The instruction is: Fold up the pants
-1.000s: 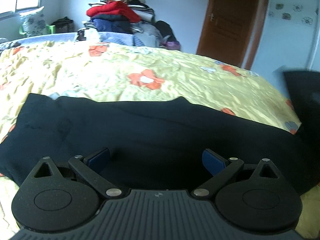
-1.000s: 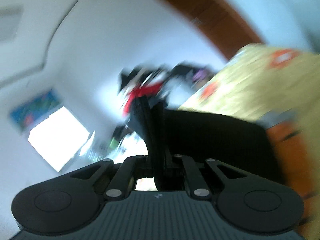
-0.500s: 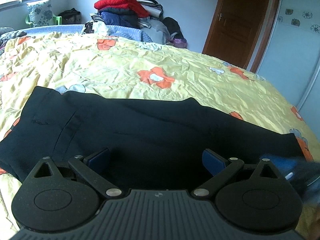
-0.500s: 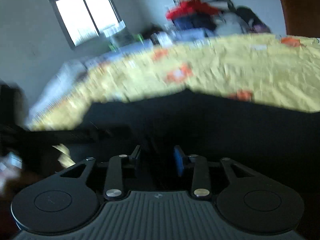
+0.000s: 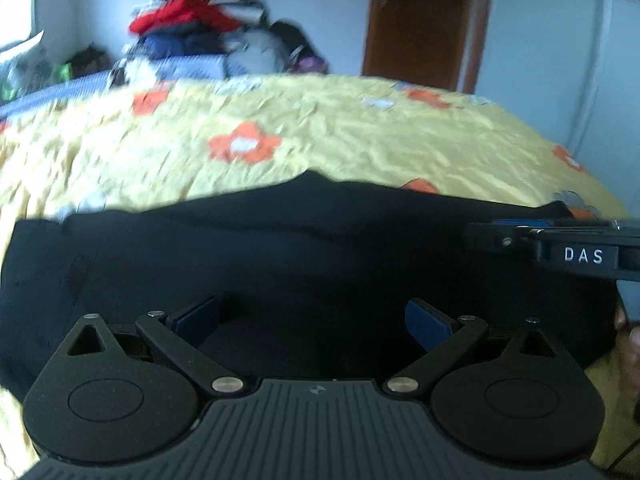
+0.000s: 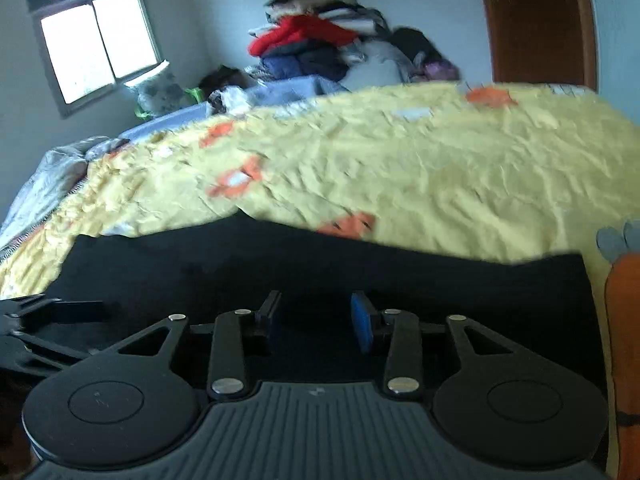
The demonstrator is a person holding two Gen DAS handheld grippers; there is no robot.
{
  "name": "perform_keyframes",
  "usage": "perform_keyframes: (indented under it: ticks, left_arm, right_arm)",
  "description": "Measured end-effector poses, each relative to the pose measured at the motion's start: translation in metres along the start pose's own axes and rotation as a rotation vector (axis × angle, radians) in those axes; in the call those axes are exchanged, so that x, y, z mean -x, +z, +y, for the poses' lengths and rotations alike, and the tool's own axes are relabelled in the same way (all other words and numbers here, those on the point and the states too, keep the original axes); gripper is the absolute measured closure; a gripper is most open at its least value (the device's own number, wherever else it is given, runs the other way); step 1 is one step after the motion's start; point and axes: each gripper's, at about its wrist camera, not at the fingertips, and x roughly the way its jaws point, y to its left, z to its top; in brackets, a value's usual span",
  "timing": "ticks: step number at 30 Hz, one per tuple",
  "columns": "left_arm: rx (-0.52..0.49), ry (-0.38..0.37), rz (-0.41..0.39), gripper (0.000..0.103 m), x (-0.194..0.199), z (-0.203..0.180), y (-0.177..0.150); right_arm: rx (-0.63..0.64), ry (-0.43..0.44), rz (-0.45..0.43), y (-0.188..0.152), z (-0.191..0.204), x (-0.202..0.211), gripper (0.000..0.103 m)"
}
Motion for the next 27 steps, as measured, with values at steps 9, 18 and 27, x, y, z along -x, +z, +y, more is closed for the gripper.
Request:
perform_keyframes:
  ticks: [9, 18, 27]
  left_arm:
    - [-0.084, 0.057, -0.03, 0.0, 0.002, -0.009, -0.004]
    - [-0.014, 0.09, 0.043, 0.0, 0.003, 0.027, -0.018]
    - [0.105, 0.141, 0.059, 0.001, 0.019, 0.081, -0.018]
  right_arm:
    - [0.033, -0.028, 0.034, -0.004, 0.023, -0.006, 0.056]
    - [0.043, 0.03, 0.084, -0.011, 0.048, -0.022, 0.056]
    - [0.038, -0.01, 0.077, -0.019, 0.066, -0.024, 0.044]
